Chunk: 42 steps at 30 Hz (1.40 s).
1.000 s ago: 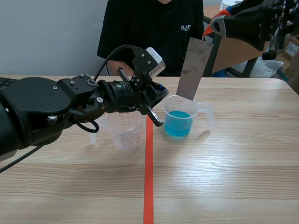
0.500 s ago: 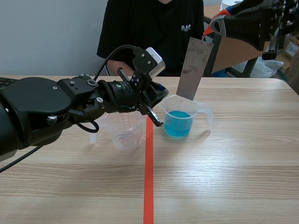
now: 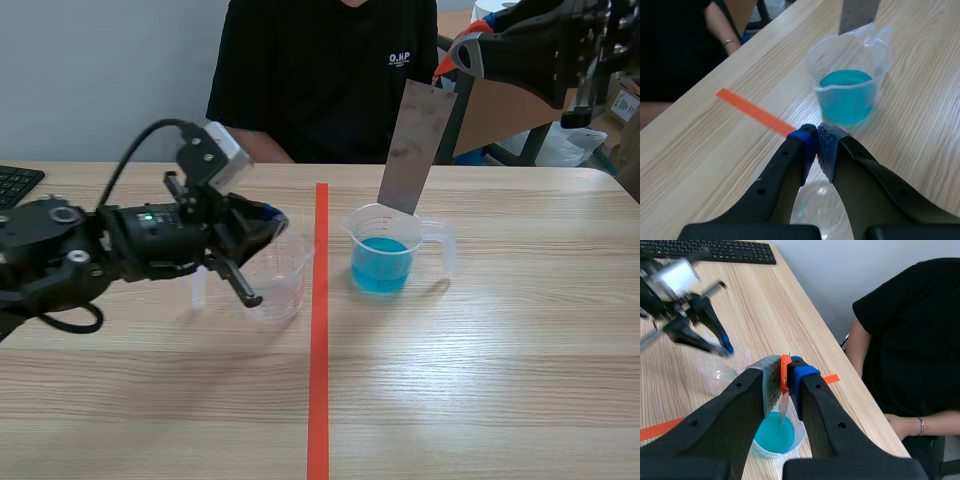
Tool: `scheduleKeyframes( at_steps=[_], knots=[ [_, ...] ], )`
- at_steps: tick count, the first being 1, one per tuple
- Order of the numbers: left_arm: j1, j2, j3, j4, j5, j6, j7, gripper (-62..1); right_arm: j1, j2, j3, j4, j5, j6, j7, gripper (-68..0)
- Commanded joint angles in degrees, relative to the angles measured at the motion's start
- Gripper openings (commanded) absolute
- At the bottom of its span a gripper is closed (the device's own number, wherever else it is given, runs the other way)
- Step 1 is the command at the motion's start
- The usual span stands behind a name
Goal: Do the redox reaction experiment.
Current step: 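Raise the plate and point at it, then put the plate into the left beaker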
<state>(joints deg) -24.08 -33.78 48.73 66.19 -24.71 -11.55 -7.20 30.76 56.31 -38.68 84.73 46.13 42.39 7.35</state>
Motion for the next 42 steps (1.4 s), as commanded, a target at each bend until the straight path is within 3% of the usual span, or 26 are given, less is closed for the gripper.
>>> scheduleKeyframes(
  at_steps=[1, 5, 8, 15, 21, 27, 35, 42],
  knots=[
    [3.17, -3.52, -3.52, 4.11, -0.66, 0.11, -0.90, -56.9, 1.62, 0.17, 0.87, 0.79, 1.07, 0.33, 0.70, -66.2],
    [15.15, -11.98, -11.91, 12.94, -2.69, 1.66, -0.92, -56.9, 1.62, 0.17, 0.87, 0.79, 1.07, 0.33, 0.66, -66.2],
    [25.92, -16.00, -20.06, 17.00, -2.97, 2.05, -0.87, -56.9, 1.62, 0.17, 0.87, 0.79, 1.07, 0.33, 0.68, -66.2],
    [52.92, -17.27, -40.44, 19.45, -2.99, 3.50, -0.96, -56.9, 1.62, 0.17, 0.87, 0.79, 1.07, 0.33, 0.68, -66.2],
    [71.43, -11.26, -52.70, 19.45, -2.97, 3.48, -0.92, -56.9, 1.64, 0.17, 0.87, 0.79, 1.07, 0.33, 0.70, -66.2],
    [82.60, -4.35, -55.67, 19.41, -2.93, 3.50, -0.83, -56.9, 1.64, -1.11, 0.87, 0.96, 1.03, 0.33, 0.02, -66.2],
    [85.15, 5.68, -55.67, 16.90, -2.93, 3.48, -0.26, -56.9, 2.38, -4.72, 0.85, 1.01, 0.98, 0.33, -2.67, -66.2],
    [84.85, 9.09, -55.67, 15.21, -2.93, 3.28, -0.28, -56.9, 5.44, -9.07, 0.85, 1.01, 0.98, 0.33, -6.03, -66.2]
  ],
)
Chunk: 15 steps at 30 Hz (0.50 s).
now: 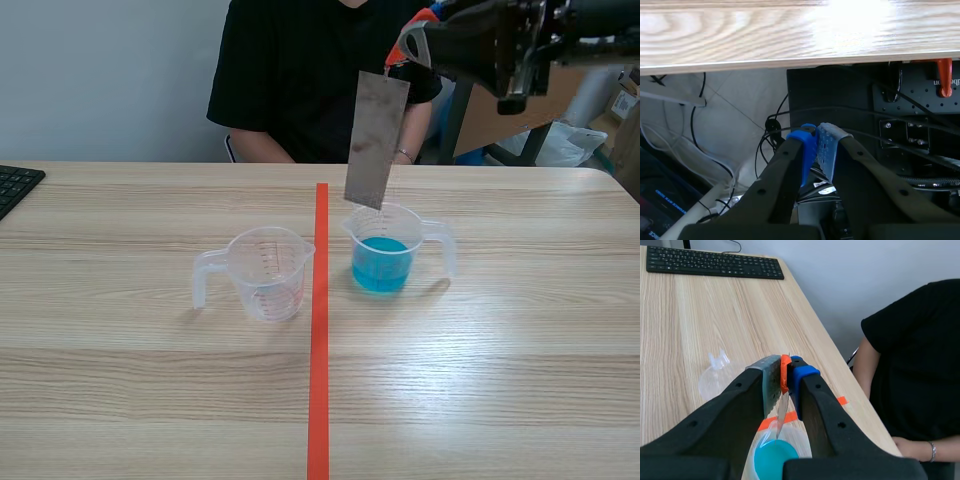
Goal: Do the redox reaction experiment.
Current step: 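Put the plate into the left beaker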
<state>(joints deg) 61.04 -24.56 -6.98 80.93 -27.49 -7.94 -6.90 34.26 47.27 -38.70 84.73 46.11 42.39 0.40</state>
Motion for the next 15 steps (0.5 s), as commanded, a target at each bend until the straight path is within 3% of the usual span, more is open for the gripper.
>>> scheduleKeyframes(
  at_steps=[1, 15],
  knots=[
    [-0.31, 0.09, 0.07, 0.39, -0.15, -0.33, -0.57, -56.9, 2.36, -0.72, 0.87, 1.01, 0.98, 0.33, 0.46, -66.2],
    [-0.28, 0.07, 0.20, 0.39, -0.17, -0.33, -0.59, -56.9, 4.94, -11.41, 0.74, 1.05, 0.63, 0.33, -7.41, -66.2]
  ],
)
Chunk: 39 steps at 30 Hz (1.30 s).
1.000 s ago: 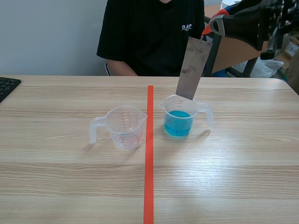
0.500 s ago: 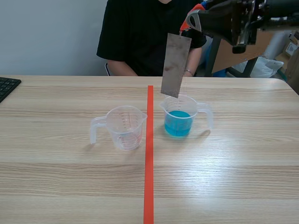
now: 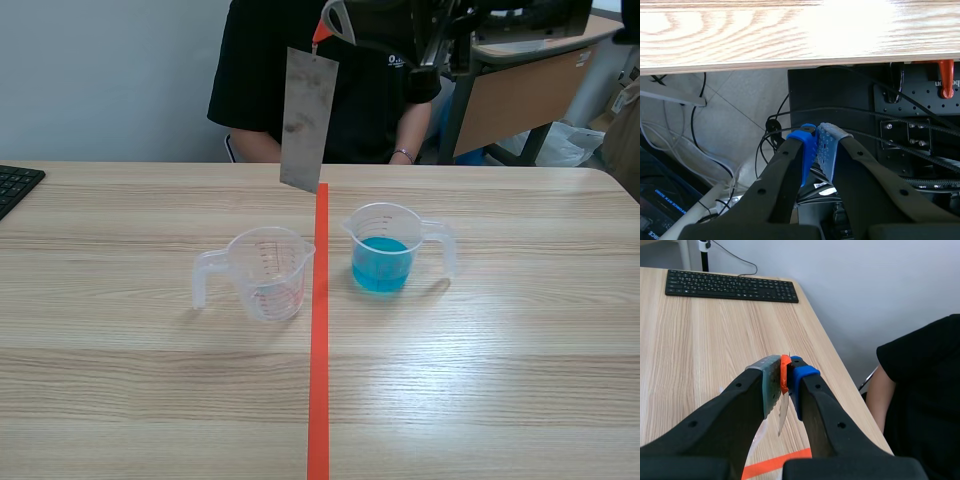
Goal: Do the redox reaction experiment.
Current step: 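Put the plate into the left beaker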
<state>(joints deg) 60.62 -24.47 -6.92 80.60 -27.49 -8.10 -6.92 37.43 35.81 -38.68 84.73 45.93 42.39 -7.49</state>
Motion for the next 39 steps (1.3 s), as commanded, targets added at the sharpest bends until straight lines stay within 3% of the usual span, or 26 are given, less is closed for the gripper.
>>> scheduleKeyframes(
  at_steps=[1, 11, 21, 39],
  knots=[
    [0.13, -0.02, 0.13, 0.72, -0.17, -0.17, -0.55, -56.9, 1.77, -0.66, 0.72, 1.05, 0.81, 0.33, -0.20, -66.2],
    [0.13, -0.02, 0.13, 0.72, -0.15, -0.15, -0.57, -56.9, 1.77, -5.05, -1.70, 1.05, 0.79, 0.33, -2.73, -66.2],
    [0.13, -0.02, 0.13, 0.72, -0.15, -0.15, -0.55, -56.8, 1.60, -5.01, -5.22, 1.16, 0.76, 0.33, -2.73, -66.2],
    [0.13, -0.02, 0.13, 0.72, -0.15, -0.15, -0.55, -56.8, 0.55, -5.03, -5.29, 1.14, -0.42, 0.33, -2.64, -66.2]
  ],
)
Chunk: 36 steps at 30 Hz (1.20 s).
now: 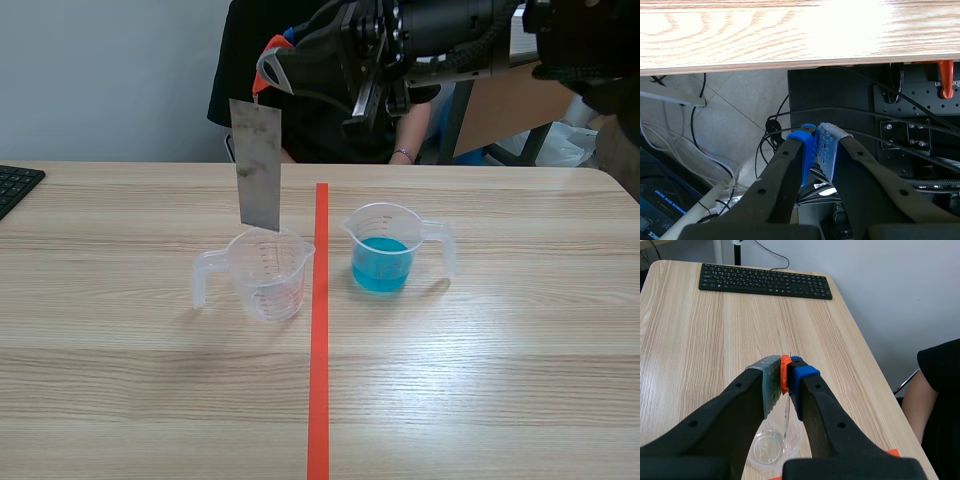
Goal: Do the redox reaction experiment.
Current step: 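Put the plate into the left beaker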
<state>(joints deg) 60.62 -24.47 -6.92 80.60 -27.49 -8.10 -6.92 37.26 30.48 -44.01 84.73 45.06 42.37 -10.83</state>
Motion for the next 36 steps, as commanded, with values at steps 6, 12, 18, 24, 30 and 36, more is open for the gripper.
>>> scheduleKeyframes(
  at_steps=[6, 12, 18, 24, 30, 36],
  knots=[
    [0.15, -0.02, 0.13, 0.72, -0.15, -0.15, -0.55, -56.8, -0.81, 0.31, -0.39, 0.98, -1.09, 0.35, 0.68, -66.2],
    [0.15, -0.02, 0.13, 0.72, -0.15, -0.15, -0.57, -56.8, -1.40, 0.28, -1.09, 0.92, -3.21, 0.35, 1.16, -66.2],
    [0.15, -0.02, 0.13, 0.72, -0.15, -0.15, -0.55, -56.8, -2.58, 0.22, -1.88, 0.35, -6.47, 0.35, 3.76, -66.2],
    [0.15, -0.02, 0.13, 0.72, -0.15, -0.15, -0.55, -56.8, -2.67, -1.95, -2.69, -4.39, -10.69, 0.35, 6.71, -66.2],
    [0.15, -0.02, 0.13, 0.72, -0.15, -0.15, -0.55, -56.6, -2.67, -5.51, -2.69, -11.26, -16.81, 0.35, 10.21, -66.2],
    [0.15, -0.02, 0.13, 0.72, -0.15, -0.11, -0.55, -51.5, -2.67, -8.31, -2.69, -15.76, -21.31, 0.35, 12.13, -66.2]
  ],
)
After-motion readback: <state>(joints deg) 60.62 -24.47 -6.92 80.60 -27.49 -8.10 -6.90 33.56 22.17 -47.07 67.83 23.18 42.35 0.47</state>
